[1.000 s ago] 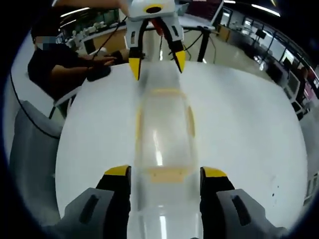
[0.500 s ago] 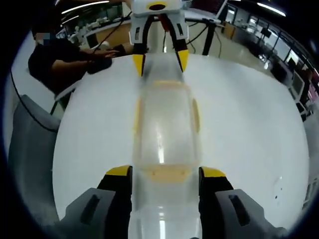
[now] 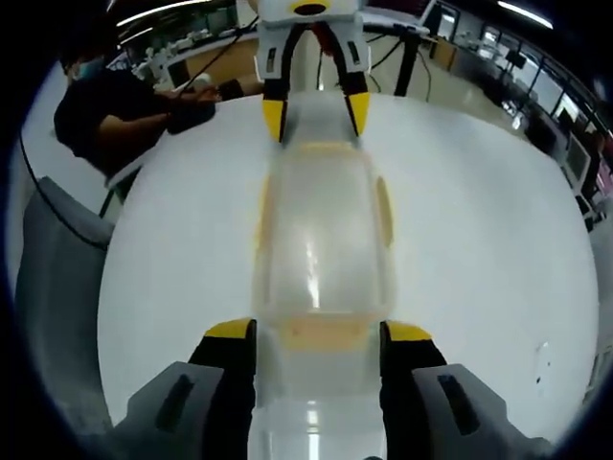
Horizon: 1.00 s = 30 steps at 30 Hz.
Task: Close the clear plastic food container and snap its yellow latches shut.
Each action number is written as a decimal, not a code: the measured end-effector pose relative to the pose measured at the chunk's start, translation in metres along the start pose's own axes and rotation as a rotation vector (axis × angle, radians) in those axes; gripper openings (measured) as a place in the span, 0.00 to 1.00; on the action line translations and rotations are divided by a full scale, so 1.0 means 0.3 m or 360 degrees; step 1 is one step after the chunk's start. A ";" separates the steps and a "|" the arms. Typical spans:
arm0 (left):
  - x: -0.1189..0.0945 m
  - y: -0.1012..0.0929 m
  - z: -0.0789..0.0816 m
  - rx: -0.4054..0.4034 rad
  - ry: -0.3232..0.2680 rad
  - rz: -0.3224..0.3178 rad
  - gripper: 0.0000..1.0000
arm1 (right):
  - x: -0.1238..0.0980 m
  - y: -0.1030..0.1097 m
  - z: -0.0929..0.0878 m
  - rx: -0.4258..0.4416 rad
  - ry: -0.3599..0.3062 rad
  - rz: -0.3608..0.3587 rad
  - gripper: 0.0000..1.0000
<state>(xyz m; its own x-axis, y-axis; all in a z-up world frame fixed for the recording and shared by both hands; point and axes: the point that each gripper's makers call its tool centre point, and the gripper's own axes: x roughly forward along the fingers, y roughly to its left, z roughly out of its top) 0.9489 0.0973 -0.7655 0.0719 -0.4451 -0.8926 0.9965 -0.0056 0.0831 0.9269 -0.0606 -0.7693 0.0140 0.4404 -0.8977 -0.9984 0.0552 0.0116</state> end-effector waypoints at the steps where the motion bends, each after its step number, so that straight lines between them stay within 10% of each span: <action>1: 0.001 0.001 -0.001 -0.0002 0.0000 0.0000 0.44 | 0.002 0.001 -0.002 0.0000 0.0003 0.0002 0.49; 30: 0.053 -0.007 -0.020 -0.0008 0.0012 -0.0012 0.41 | 0.040 0.005 -0.022 -0.0005 0.0041 -0.0014 0.45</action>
<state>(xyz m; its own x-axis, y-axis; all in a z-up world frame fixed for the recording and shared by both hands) 0.9482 0.0956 -0.7827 0.0644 -0.4381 -0.8966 0.9973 -0.0044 0.0737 0.9253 -0.0611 -0.7831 0.0216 0.4168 -0.9087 -0.9984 0.0561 0.0020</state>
